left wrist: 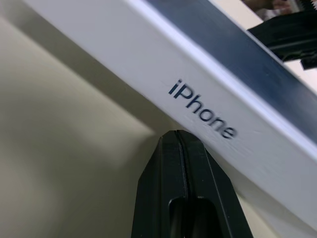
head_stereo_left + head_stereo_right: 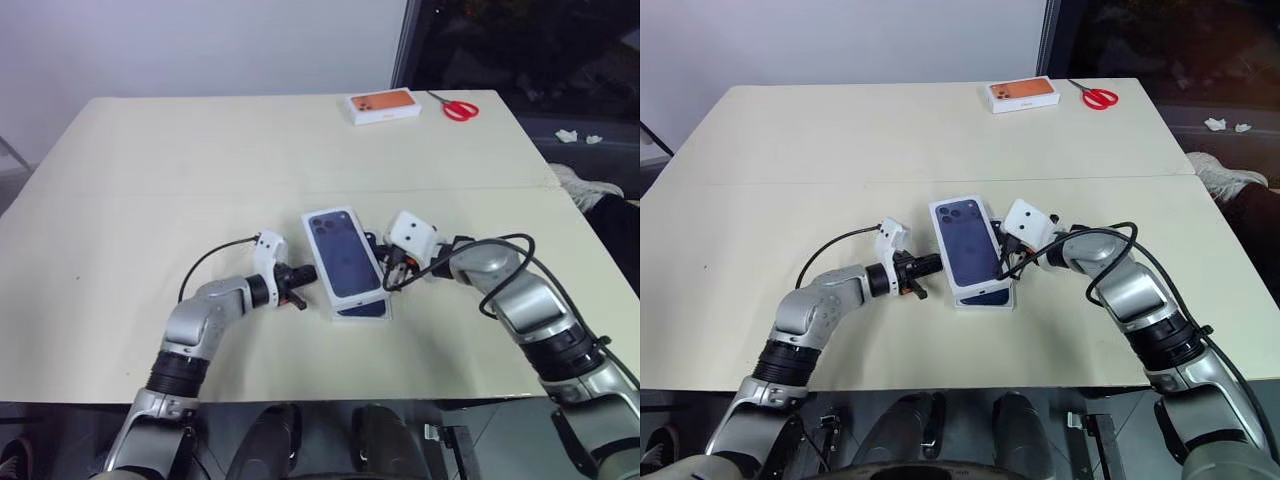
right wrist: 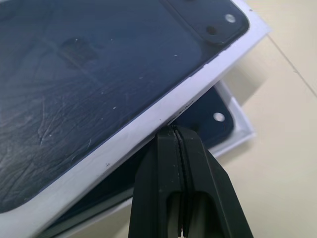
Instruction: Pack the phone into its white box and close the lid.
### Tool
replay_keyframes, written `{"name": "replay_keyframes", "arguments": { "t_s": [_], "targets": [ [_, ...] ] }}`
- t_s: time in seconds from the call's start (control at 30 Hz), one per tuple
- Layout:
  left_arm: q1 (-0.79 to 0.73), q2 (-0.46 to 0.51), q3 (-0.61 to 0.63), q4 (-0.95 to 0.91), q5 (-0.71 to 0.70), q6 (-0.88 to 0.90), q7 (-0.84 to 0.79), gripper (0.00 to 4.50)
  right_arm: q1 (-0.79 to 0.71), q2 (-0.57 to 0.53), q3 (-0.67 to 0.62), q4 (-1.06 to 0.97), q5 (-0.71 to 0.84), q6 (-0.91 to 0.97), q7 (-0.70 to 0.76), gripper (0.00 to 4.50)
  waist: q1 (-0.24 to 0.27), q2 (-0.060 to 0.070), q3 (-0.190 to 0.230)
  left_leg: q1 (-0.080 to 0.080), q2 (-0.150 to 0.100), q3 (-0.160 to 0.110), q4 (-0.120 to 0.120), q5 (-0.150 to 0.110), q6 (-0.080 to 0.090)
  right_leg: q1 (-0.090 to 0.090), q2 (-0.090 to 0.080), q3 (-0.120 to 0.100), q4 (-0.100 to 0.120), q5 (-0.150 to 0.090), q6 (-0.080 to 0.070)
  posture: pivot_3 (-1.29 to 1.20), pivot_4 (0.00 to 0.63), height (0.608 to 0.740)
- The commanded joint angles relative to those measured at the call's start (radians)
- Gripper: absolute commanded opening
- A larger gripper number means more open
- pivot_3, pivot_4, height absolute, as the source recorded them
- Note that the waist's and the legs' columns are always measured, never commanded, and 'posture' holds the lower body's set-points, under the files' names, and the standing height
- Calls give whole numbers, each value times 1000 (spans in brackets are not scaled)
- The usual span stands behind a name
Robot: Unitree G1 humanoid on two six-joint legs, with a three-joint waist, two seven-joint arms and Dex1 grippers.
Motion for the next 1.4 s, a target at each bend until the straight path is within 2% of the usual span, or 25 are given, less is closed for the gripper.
{"name": "replay_keyframes", "arguments": {
  "t_s": [0.03, 0.23, 0.57, 1.03, 1.4],
  "targets": [
    [5, -6, -13, -44, -3, 13, -5, 0, 8, -24, -28, -76, -5, 9, 31, 31, 0, 0, 0, 0, 0, 0, 0, 0, 0, 0, 0, 0, 0, 0, 0, 0, 150, 740],
    [5, 10, -3, -50, 9, 16, 1, 0, 44, -45, -21, -93, -43, -1, 50, 31, -1, 0, 0, 0, 0, 0, 0, 0, 0, 0, 0, 0, 0, 0, 0, 0, 150, 740],
    [-5, 105, 31, -85, -4, 106, 4, 0, -15, -24, -53, 16, -104, -20, 7, 31, -3, 0, 0, 1, 1, 0, 0, 0, 0, 0, 1, 0, 0, 0, 0, 0, 150, 740],
    [-33, 26, 30, -79, 0, 95, 48, 0, -3, 19, -73, -67, -40, 26, 68, 31, -3, 0, 0, 0, 0, 0, 0, 0, 0, 0, 0, 0, 1, 0, 0, 0, 150, 740],
    [-63, -23, -21, -68, 31, 94, 40, 0, 46, -51, -70, -157, -24, 38, 142, 31, 0, 0, 0, 0, 0, 0, 0, 0, 0, 0, 0, 0, 1, 0, 0, 0, 150, 740]
  ]
}}
